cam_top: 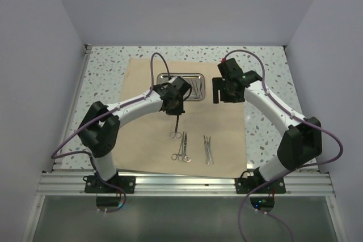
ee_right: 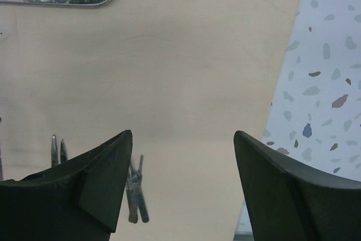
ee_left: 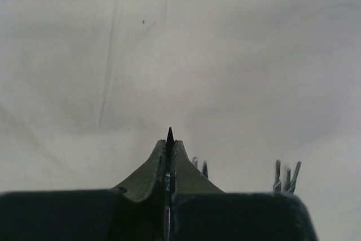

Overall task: Open and lay out the surgical kit
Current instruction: Place the medical item in the surgical kit, then pick up the medical item from the container.

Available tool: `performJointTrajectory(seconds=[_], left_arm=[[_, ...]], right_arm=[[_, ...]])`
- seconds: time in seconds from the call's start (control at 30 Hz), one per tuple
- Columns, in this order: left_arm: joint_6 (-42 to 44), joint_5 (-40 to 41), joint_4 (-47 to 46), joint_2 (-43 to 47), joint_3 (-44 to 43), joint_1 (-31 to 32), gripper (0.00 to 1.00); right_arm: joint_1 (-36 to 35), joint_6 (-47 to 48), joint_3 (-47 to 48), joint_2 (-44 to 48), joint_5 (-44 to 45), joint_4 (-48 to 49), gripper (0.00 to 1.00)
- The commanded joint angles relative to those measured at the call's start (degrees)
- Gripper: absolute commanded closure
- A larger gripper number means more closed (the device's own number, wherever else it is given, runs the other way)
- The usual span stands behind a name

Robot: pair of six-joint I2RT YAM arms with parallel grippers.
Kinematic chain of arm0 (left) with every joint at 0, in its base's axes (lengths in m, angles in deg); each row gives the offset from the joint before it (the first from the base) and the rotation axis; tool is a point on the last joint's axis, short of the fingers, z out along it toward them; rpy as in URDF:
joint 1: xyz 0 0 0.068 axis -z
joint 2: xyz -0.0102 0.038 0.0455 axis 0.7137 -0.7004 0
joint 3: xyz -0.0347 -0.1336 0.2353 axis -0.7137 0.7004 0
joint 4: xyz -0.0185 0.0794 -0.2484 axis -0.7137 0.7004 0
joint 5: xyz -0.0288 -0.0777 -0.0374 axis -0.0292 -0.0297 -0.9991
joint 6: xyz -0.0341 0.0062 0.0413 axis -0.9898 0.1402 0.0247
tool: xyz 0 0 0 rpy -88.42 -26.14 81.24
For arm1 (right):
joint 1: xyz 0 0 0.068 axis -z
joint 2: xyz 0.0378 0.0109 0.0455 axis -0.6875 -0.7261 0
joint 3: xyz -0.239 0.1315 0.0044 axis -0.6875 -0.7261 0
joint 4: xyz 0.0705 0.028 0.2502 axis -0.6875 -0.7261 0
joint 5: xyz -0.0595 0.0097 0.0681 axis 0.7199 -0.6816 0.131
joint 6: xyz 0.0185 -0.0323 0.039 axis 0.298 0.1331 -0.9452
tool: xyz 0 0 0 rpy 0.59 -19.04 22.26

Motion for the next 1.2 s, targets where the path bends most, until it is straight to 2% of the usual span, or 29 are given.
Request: performJointTrajectory(seconds=[0.0, 0.33, 0.37, 0.43, 0.47, 0.6, 0.7, 0.9, 1.17], left_arm=[[-6.0, 2.6, -1.1, 4.8, 4.2, 3.3, 1.0], [-14.0, 4.0, -0.7, 6.7, 10.3, 12.7, 1.0], [-14.2, 4.1, -0.8, 7.1, 10.7, 13.7, 0.97], [-14.5, 4.5, -1.0, 8.0, 11.5, 14.3, 0.81], [-14.6, 4.7, -0.9, 8.3, 11.6, 14.7, 0.67], [-14.5, 6.9, 1.3, 9.5, 10.7, 14.8, 0.53], [-12.4, 9.7, 3.3, 10.0, 7.9, 14.7, 0.5], [-6.1, 12.4, 5.5, 3.0, -4.3, 10.5, 0.52], [4.3, 12.1, 6.3, -17.5, -28.7, 0.6, 0.55]], right_arm=[[0.2, -1.7, -0.1, 4.9, -1.2, -0.3, 0.23], [0.2, -2.3, -7.1, 9.4, -0.8, 0.3, 0.23], [0.1, -2.1, -7.2, 9.2, -0.7, 0.4, 0.23], [0.2, -1.8, -6.6, 8.7, -0.5, 0.4, 0.23], [0.1, -1.9, -6.3, 8.5, -0.5, 0.4, 0.23], [0.1, -2.3, -3.9, 7.1, -1.2, 0.6, 0.23], [0.1, -2.6, -2.4, 6.5, -2.2, 0.7, 0.23], [0.1, -3.9, -2.9, 8.9, -3.9, 0.3, 0.24], [-0.1, -7.3, -9.7, 18.9, -4.4, -2.8, 0.24]])
